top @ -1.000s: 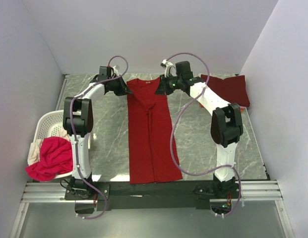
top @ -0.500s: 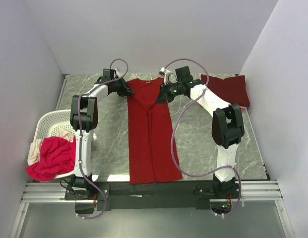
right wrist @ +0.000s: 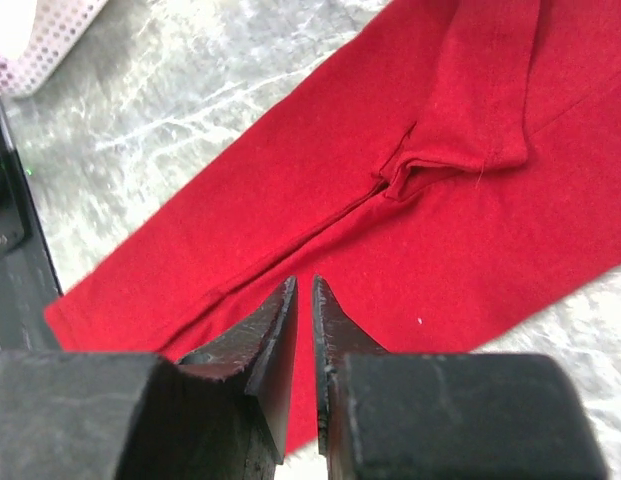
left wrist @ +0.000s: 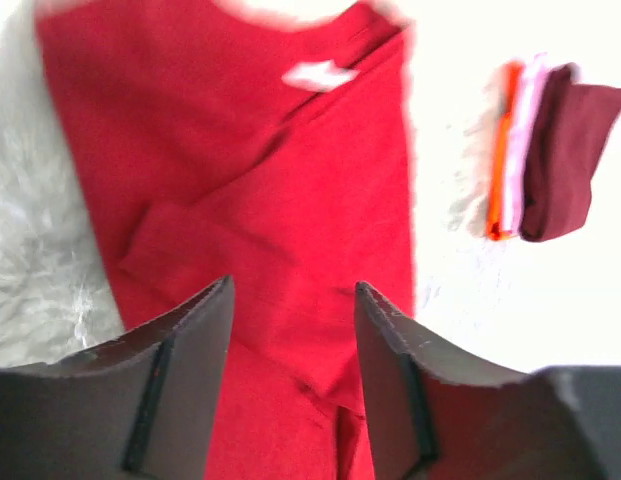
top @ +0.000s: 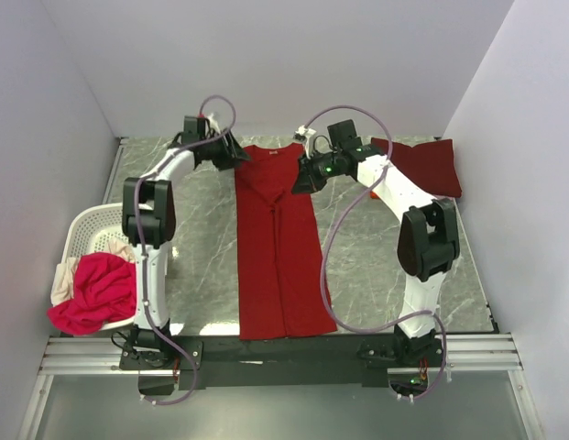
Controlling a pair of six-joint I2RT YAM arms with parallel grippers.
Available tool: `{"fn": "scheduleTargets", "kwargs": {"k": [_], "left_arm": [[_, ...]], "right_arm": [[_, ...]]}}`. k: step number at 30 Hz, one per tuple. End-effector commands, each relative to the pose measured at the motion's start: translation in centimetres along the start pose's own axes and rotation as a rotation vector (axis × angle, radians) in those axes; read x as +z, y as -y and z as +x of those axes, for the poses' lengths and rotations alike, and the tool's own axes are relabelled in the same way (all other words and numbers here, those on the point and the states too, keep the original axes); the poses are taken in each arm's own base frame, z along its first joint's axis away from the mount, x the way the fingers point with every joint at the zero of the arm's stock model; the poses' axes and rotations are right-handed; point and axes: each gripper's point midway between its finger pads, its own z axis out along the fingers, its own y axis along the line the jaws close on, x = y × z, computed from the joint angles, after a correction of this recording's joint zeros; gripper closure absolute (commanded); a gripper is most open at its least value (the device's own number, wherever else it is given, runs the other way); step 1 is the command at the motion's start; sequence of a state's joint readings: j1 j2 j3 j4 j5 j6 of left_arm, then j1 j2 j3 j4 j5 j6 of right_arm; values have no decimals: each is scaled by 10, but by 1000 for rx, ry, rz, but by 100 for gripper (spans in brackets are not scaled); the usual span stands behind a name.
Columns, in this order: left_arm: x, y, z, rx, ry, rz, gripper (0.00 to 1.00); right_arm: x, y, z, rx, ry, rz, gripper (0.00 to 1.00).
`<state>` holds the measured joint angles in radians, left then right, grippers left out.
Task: Fold and stack the t-shirts
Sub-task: Fold the tshirt
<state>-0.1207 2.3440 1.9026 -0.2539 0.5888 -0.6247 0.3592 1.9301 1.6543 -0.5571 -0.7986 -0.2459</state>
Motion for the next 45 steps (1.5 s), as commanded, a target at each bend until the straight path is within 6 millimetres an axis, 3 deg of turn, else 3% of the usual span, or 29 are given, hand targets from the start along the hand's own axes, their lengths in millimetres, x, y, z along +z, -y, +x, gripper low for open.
{"fn": "scheduleTargets", "kwargs": {"k": [1, 2, 3, 4, 5, 6, 7, 8, 9, 10, 11, 12, 14, 15, 16, 17, 19, 20, 21, 22, 23, 24, 25, 27, 28, 29, 34, 37, 45], "left_arm": [[-89, 96, -72, 291, 271, 61, 41], [-124, 122, -83, 391, 362, 56, 39], [-140, 123, -88, 427, 423, 20, 34], [-144, 112, -78, 454, 449, 0, 31], [-181, 137, -79, 530, 532, 13, 27], [-194, 140, -74, 551, 566, 16, 13], [-195, 125, -60, 545, 589, 7, 3], [-224, 143, -53, 549, 647, 51, 0], [-230, 144, -42, 554, 649, 84, 1], [-225, 140, -13, 570, 569, 155, 1], [-235, 147, 0, 592, 544, 188, 0], [-234, 148, 14, 609, 494, 211, 1], [-230, 154, 54, 657, 358, 237, 6], [-228, 158, 69, 695, 323, 228, 8], [-225, 158, 84, 787, 296, 197, 8], [-222, 173, 119, 842, 237, 195, 8], [-217, 172, 158, 969, 154, 190, 9], [-221, 185, 188, 1042, 113, 243, 12], [-222, 181, 210, 1084, 65, 253, 14], [-219, 167, 233, 1167, 11, 261, 15], [-230, 177, 260, 1250, 1, 326, 15], [-228, 158, 282, 1302, -50, 324, 15], [-242, 167, 299, 1419, -20, 396, 14], [-244, 149, 330, 1497, -54, 461, 13], [-253, 154, 344, 1566, -35, 529, 14], [-253, 149, 355, 1586, -51, 546, 14], [-249, 98, 421, 1698, -318, 563, 19], [-243, 79, 444, 1747, -392, 551, 19], [-226, 49, 456, 1799, -505, 480, 21]], "right_arm": [[-37, -25, -19, -162, 45, 10, 81], [-40, -28, -18, -183, 43, 10, 81], [-47, -34, -14, -225, 40, 14, 81], [-51, -37, -12, -249, 42, 17, 81], [-55, -42, -10, -279, 45, 12, 80], [-63, -52, -3, -345, 48, -8, 80], [-66, -59, 0, -384, 56, -21, 77], [-79, -71, -2, -440, 86, -15, 76], [-77, -78, 13, -505, 88, -56, 68], [-79, -85, 21, -553, 95, -79, 61], [-89, -98, 24, -629, 121, -90, 53], [-84, -102, 49, -712, 104, -136, 38], [-89, -122, 73, -843, 124, -217, 24], [-86, -128, 110, -956, 72, -291, 14], [-85, -134, 126, -1009, 49, -328, 13], [-85, -134, 141, -1058, -6, -333, 12], [-78, -147, 177, -1065, -97, -395, 15], [-81, -151, 186, -1109, -122, -385, 15], [-76, -152, 210, -1112, -158, -396, 16], [-74, -153, 221, -1133, -177, -387, 15], [-72, -163, 229, -1211, -201, -382, 15], [-69, -164, 248, -1199, -230, -396, 15], [-68, -169, 256, -1201, -245, -418, 16], [-62, -179, 275, -1180, -275, -450, 18], [-61, -179, 280, -1189, -290, -449, 18], [-59, -186, 288, -1209, -308, -472, 18], [-47, -177, 301, -1269, -368, -411, 20], [-43, -171, 302, -1269, -404, -384, 24], [-39, -170, 297, -1222, -386, -343, 30]]}}
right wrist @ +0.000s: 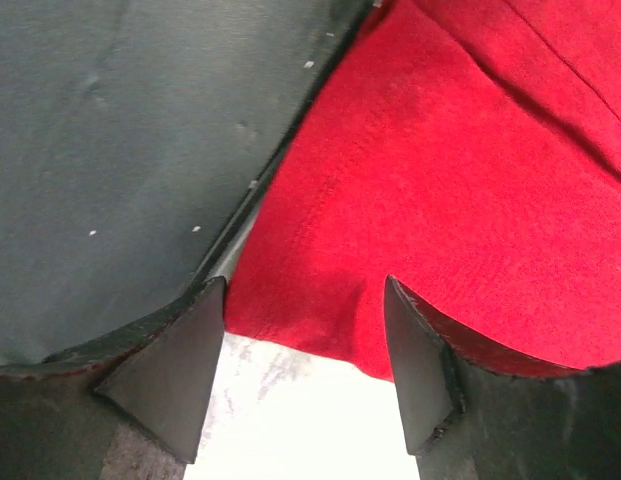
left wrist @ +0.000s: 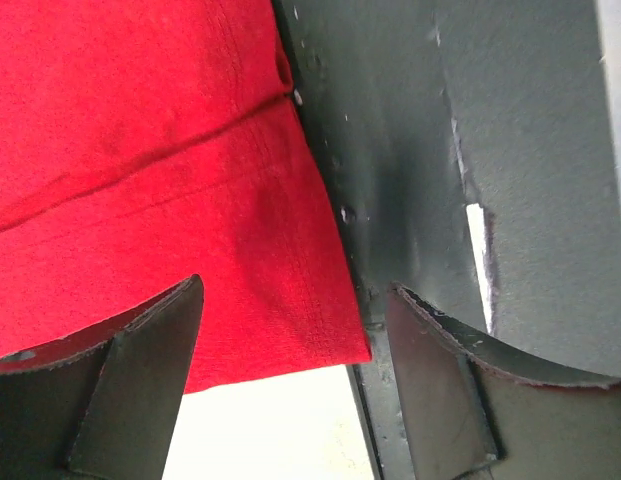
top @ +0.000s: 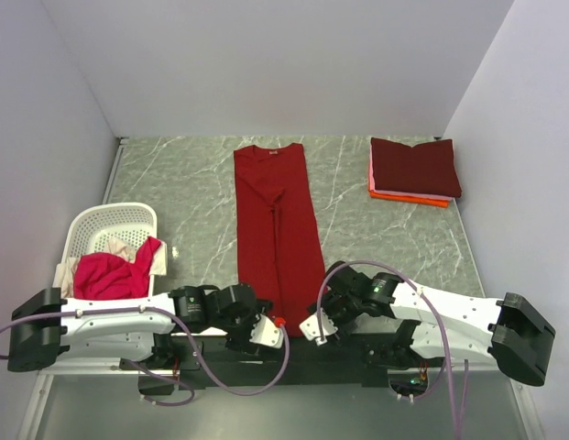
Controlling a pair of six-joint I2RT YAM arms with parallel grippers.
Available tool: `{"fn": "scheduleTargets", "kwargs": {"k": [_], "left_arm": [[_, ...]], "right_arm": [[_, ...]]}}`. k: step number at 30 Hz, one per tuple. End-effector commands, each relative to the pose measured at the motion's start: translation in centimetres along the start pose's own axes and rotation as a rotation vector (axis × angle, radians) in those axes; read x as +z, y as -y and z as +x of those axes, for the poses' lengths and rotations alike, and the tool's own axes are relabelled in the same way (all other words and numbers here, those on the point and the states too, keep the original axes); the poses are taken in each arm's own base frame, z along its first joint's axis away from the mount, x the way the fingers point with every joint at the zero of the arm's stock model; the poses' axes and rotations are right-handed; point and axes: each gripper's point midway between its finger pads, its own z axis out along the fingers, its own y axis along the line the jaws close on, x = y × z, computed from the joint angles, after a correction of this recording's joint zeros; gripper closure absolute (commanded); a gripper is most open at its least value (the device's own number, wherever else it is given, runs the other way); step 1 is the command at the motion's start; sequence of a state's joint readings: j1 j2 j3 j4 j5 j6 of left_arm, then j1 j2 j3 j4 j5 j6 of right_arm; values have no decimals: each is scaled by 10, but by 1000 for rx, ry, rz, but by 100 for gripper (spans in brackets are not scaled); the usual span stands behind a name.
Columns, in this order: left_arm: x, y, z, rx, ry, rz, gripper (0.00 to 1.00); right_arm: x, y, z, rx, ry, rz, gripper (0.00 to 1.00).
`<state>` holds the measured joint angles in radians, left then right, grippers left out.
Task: Fold and stack the t-shirts
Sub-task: Fold the tshirt
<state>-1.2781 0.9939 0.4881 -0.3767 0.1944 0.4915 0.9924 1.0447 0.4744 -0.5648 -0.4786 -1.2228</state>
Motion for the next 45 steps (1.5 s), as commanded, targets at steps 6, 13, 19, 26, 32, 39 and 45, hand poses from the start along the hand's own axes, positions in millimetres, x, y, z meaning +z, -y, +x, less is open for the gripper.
{"fn": "scheduleTargets", "kwargs": {"k": [6, 13, 19, 26, 32, 39, 45], "left_arm": [[16, -5, 16, 31, -72, -14, 22], [24, -10, 35, 15, -173, -62, 34], [25, -13, 41, 10, -200, -83, 60], [27, -14, 42, 12, -202, -86, 64], [26, -21, 47, 15, -226, -128, 73], [24, -30, 46, 20, -229, -174, 89], [23, -32, 37, 15, -190, -187, 99]], "right_arm": [[-2, 13, 1, 31, -21, 68, 34], [-3, 12, 4, 32, -33, 82, 36], [0, 4, 10, 30, -46, 55, 41], [8, -9, -7, -31, -1, -15, 37], [18, -7, 4, -5, -83, -29, 41], [16, -6, 15, 24, -142, -6, 61], [14, -2, 12, 52, -145, 1, 94]]}}
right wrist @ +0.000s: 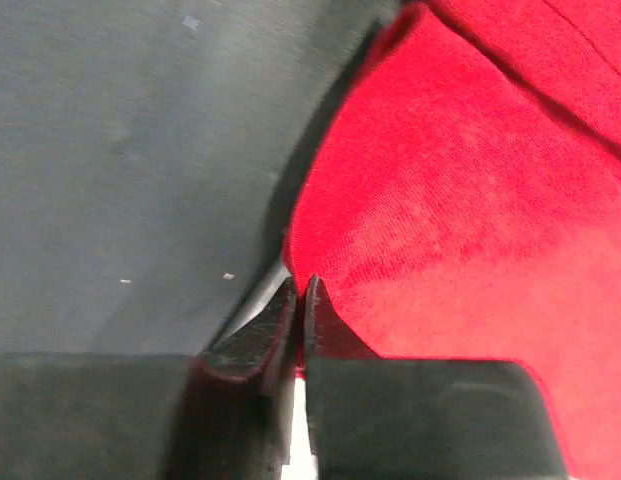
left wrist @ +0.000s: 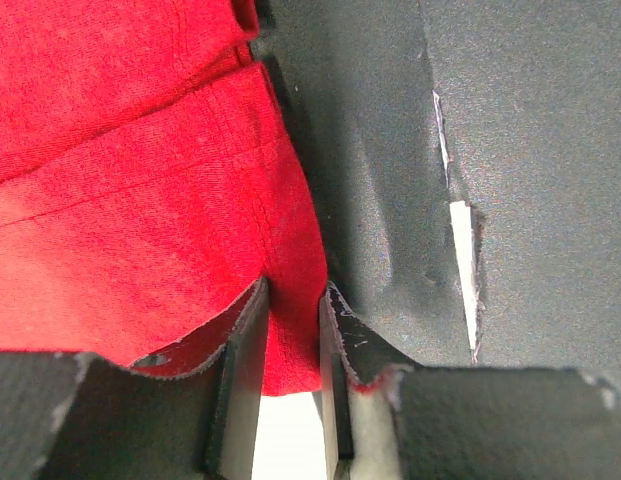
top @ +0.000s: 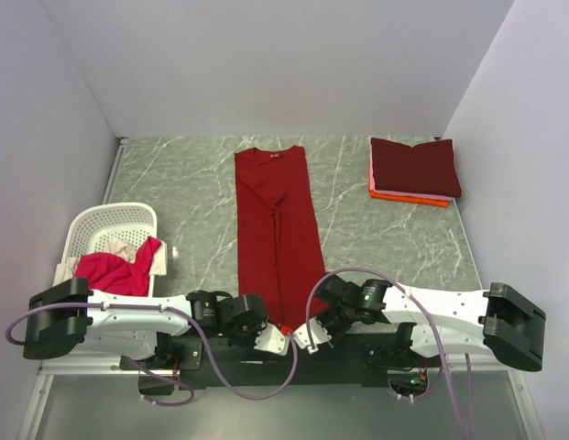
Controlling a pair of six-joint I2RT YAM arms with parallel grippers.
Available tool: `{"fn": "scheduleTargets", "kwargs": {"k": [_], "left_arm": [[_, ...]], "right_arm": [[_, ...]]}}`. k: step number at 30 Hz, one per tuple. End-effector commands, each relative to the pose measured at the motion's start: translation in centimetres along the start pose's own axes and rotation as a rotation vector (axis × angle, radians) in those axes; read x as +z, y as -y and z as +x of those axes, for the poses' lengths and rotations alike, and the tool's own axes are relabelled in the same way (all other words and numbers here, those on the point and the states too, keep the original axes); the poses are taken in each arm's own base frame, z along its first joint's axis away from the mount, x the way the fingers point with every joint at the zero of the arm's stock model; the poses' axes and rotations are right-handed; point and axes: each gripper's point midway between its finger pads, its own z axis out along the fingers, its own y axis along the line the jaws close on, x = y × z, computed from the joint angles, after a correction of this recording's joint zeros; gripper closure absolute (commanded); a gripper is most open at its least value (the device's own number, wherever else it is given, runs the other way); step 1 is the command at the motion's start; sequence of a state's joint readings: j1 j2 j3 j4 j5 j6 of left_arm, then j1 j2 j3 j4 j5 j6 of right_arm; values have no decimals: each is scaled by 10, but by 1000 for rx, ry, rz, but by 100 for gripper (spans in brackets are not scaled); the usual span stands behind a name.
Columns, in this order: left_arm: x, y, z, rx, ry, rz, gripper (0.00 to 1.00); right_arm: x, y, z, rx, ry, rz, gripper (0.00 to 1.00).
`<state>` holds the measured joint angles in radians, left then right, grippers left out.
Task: Fold and stack the t-shirts
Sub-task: Fold the tshirt
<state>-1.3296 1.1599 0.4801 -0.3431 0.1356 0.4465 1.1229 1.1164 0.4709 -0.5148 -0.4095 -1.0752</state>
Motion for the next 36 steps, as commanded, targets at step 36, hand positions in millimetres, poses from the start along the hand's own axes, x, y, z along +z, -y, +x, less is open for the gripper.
{"fn": "scheduleTargets", "kwargs": {"k": [36], "left_arm": [[-93, -218, -3, -131, 195, -595, 100]], "right_arm": [[-108, 185, 34, 450, 73, 409, 100]]}}
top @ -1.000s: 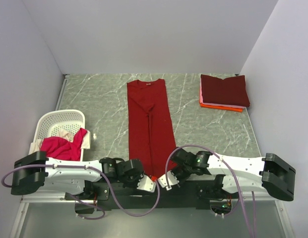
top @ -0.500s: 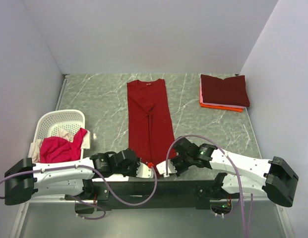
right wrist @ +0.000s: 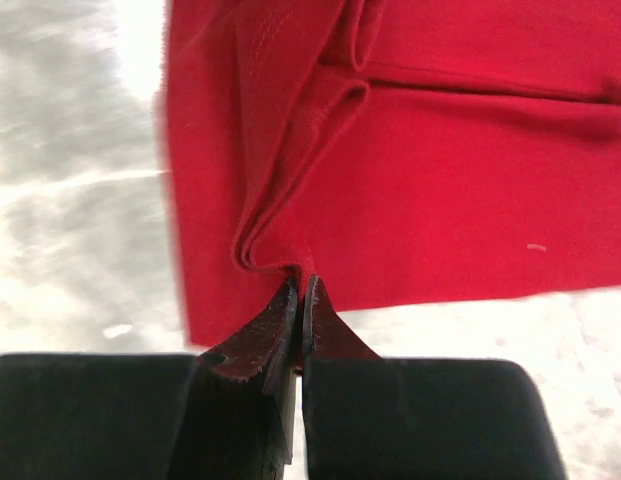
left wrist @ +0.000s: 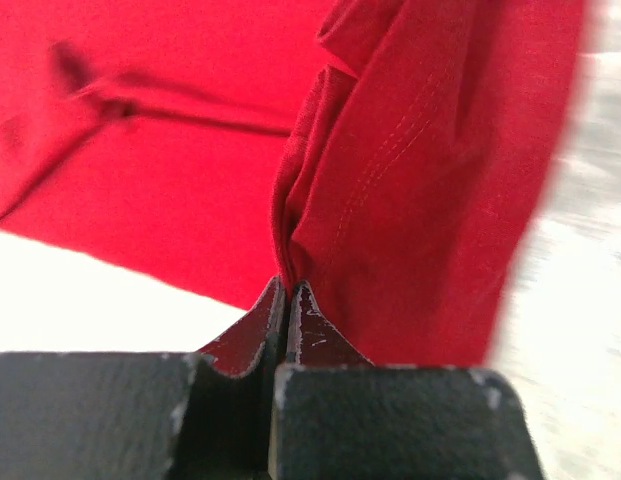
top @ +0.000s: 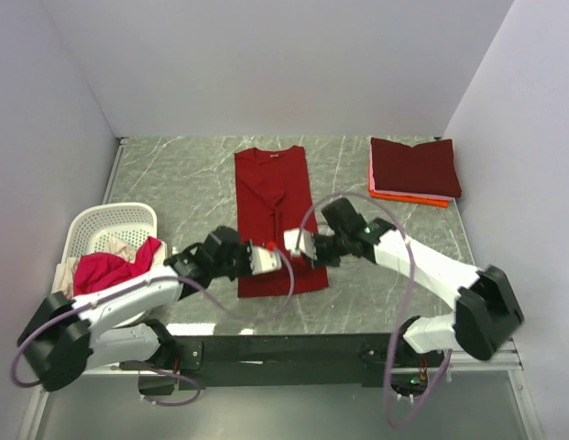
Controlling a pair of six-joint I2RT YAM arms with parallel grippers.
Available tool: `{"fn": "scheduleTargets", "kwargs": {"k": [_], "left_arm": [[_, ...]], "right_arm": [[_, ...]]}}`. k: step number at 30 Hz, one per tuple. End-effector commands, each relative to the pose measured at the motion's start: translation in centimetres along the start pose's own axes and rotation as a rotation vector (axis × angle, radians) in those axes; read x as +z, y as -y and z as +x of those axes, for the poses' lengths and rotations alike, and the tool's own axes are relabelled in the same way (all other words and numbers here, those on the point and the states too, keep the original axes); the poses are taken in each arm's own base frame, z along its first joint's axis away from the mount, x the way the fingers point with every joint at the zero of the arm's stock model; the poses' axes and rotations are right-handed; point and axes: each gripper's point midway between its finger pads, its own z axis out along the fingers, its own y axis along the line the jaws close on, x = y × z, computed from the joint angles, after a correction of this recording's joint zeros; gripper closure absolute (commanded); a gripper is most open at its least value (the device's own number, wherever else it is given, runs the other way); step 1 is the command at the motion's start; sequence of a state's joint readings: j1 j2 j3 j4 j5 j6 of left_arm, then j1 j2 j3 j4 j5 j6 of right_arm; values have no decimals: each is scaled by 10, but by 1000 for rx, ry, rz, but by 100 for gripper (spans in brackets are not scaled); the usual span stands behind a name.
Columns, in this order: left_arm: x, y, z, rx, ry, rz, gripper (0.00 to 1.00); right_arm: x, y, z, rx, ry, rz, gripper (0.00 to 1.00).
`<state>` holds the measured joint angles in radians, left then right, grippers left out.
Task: Fold and stack the t-shirts
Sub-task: Fold the tshirt
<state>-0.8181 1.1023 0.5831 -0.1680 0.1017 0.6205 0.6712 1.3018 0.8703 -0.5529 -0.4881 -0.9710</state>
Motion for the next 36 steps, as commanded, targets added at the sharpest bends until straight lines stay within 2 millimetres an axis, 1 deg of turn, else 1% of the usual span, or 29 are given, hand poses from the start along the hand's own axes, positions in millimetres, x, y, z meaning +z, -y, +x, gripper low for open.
{"fn": "scheduleTargets", "kwargs": {"k": [1, 2, 3, 4, 5, 6, 7, 8, 9, 10, 11, 12, 13, 14, 17, 18, 20, 21, 23, 24, 26, 27, 29, 31, 32, 33, 34, 35, 36], "left_arm": [[10, -62, -28, 24, 106, -97, 100], [20, -71, -21, 16, 90, -99, 100], [23, -88, -17, -4, 95, -124, 100], [25, -104, -23, -5, 111, -141, 100], [35, -113, -8, -26, 78, -136, 100], [38, -123, -14, -24, 96, -140, 100], [42, -128, -10, -26, 88, -137, 100], [50, -132, 2, -35, 62, -126, 100], [51, -141, -1, -32, 69, -135, 99], [54, -144, 0, -35, 72, -129, 100], [59, -146, 8, -45, 56, -121, 99], [61, -149, 10, -49, 55, -120, 100], [62, -156, 7, -45, 63, -128, 100], [65, -157, 12, -52, 59, -123, 99], [69, -166, 15, -62, 66, -124, 99], [69, -171, 13, -63, 69, -128, 100], [71, -173, 16, -71, 70, -125, 100], [72, -175, 18, -76, 72, -123, 100], [75, -179, 20, -78, 69, -118, 100], [76, -184, 16, -76, 74, -123, 99], [79, -187, 21, -87, 62, -116, 99], [80, -190, 19, -85, 66, -118, 99], [83, -193, 25, -90, 54, -115, 99], [84, -201, 25, -90, 51, -128, 99], [86, -200, 33, -109, 31, -116, 99], [87, -205, 31, -114, 34, -118, 99], [89, -206, 37, -133, 19, -116, 99], [90, -207, 40, -150, 5, -121, 99], [90, -220, 37, -157, 7, -164, 94]], "right_arm": [[-3, 53, -8, 59, 6, 80, 100], [6, 63, 2, 86, -18, 73, 100], [3, 82, -5, 82, -12, 103, 100], [4, 92, -2, 93, -27, 112, 100], [13, 100, 11, 126, -51, 99, 100], [11, 116, 5, 128, -42, 120, 100], [12, 125, 7, 138, -46, 126, 100], [21, 131, 17, 163, -62, 115, 100], [18, 145, 15, 167, -58, 138, 100], [19, 149, 19, 176, -64, 138, 100], [26, 153, 25, 190, -75, 131, 100], [25, 161, 24, 190, -71, 143, 100], [26, 166, 27, 199, -77, 148, 100], [31, 169, 32, 209, -86, 146, 100], [33, 183, 35, 236, -84, 171, 100], [33, 190, 33, 234, -79, 183, 100], [36, 196, 36, 244, -80, 189, 100], [35, 203, 34, 243, -79, 204, 100], [39, 207, 38, 250, -86, 204, 100], [37, 213, 35, 248, -80, 215, 100], [41, 217, 38, 253, -86, 212, 100], [40, 222, 34, 249, -81, 221, 100], [43, 228, 38, 255, -88, 236, 100], [41, 240, 36, 255, -89, 267, 100], [45, 242, 41, 264, -98, 266, 100], [42, 251, 39, 263, -96, 285, 100], [46, 255, 45, 271, -114, 298, 99], [45, 262, 47, 296, -117, 325, 95], [43, 268, 47, 304, -117, 351, 72]]}}
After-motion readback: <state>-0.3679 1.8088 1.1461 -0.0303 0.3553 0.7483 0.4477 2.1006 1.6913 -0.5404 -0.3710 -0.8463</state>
